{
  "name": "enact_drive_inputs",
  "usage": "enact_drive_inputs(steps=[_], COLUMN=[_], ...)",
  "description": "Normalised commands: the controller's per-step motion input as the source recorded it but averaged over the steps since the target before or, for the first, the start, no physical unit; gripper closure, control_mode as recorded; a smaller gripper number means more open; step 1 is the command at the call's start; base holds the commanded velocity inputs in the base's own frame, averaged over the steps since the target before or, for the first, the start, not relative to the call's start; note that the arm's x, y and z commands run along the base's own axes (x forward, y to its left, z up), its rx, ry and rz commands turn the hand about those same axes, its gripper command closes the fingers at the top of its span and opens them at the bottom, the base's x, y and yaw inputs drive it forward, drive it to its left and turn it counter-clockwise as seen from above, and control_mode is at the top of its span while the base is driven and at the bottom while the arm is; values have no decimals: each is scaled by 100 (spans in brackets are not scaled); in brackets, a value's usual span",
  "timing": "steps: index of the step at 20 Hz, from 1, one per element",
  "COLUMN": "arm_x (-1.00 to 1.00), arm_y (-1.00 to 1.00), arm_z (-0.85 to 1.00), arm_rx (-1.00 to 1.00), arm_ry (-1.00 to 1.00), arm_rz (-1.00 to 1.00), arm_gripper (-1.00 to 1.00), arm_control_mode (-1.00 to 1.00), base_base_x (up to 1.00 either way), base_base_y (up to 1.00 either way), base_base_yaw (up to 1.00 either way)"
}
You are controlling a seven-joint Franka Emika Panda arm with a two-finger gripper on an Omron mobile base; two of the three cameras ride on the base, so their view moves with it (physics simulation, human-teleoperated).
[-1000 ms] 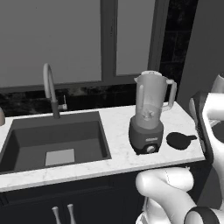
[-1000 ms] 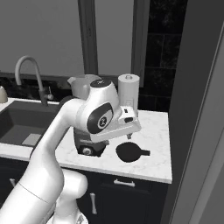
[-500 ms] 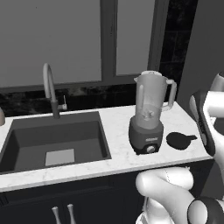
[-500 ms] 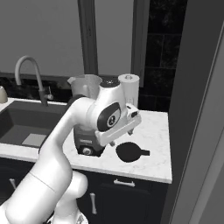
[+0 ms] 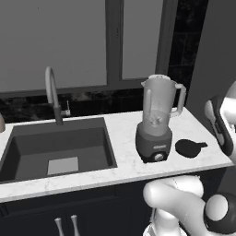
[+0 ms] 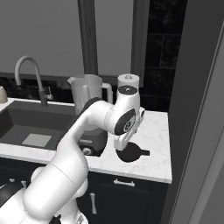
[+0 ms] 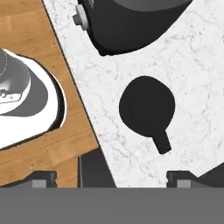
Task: Close the lid blender by securely placing the lid on top.
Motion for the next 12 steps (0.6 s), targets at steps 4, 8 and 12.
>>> enact_drive_inputs(steps=[4,8,12], arm_x=[35,21,29], arm_y=[-21,-6,0], arm_z=[-26,-28,-27], arm_rx=[0,-1,-7], arm_ry=[0,-1,0], arm_rz=[39,32,15], arm_gripper=[-100,-100,-100], arm_control_mode=[-100,-100,-100], base_base_x=[0,0,0], base_base_y=[0,0,0], base_base_yaw=[0,0,0])
